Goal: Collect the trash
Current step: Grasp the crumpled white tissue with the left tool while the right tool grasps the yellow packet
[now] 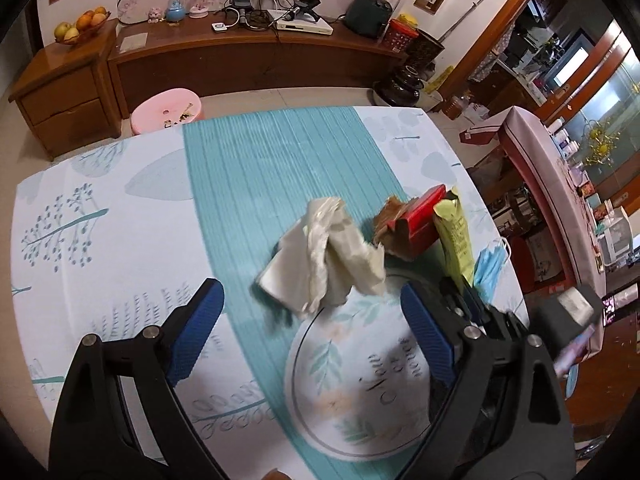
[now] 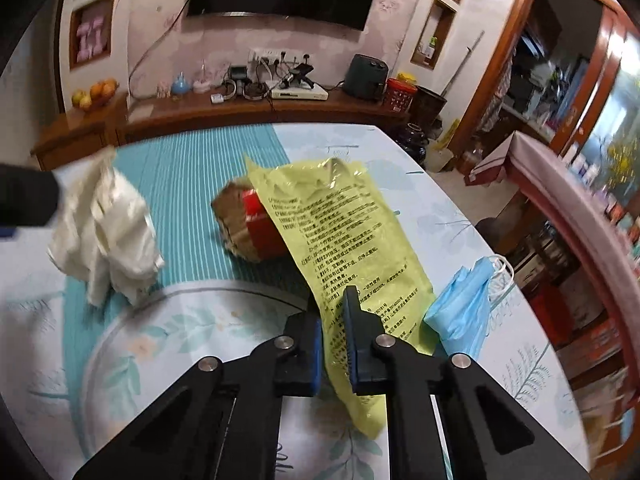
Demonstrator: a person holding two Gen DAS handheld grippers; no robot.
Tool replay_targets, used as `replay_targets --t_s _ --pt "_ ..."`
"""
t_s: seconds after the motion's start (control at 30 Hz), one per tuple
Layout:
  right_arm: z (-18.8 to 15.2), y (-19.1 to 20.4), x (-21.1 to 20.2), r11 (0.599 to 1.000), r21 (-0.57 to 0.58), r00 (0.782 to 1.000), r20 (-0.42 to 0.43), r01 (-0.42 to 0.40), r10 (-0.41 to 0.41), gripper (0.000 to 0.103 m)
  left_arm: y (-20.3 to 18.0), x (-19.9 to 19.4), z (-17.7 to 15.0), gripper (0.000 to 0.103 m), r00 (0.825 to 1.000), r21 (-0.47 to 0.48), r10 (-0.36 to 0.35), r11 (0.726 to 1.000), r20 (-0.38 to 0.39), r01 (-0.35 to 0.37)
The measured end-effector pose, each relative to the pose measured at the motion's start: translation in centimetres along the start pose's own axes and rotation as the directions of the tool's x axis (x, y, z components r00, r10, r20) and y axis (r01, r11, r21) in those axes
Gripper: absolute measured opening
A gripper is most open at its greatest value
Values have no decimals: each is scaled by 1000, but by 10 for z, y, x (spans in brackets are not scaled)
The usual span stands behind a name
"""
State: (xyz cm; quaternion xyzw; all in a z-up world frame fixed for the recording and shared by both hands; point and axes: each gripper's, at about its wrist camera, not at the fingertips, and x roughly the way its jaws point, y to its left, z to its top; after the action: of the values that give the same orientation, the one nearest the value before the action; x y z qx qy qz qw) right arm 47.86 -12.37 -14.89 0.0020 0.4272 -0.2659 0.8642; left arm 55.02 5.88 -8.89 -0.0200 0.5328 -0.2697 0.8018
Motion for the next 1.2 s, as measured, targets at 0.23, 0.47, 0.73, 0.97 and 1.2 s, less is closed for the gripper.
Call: replay_targets --t_s 0.23,0.47,0.73,0.97,1.2 --pt "13 -27 -28 996 62 997 45 -62 60 3 -14 33 19 88 995 -73 98 992 -11 -99" --pt "9 -43 -54 990 93 993 69 -102 96 2 -25 73 23 74 984 -100 162 981 -76 -169" --pt "1 -58 -83 983 96 983 108 -158 148 1 -45 75 12 21 981 -67 188 979 -49 -191" --pt "-4 -79 -114 967 117 969 125 -228 213 1 -58 47 -21 18 980 -70 193 978 -44 -196" --pt "-28 -115 -159 939 120 943 135 -322 306 1 -88 -15 -75 18 979 -26 203 979 -27 -204"
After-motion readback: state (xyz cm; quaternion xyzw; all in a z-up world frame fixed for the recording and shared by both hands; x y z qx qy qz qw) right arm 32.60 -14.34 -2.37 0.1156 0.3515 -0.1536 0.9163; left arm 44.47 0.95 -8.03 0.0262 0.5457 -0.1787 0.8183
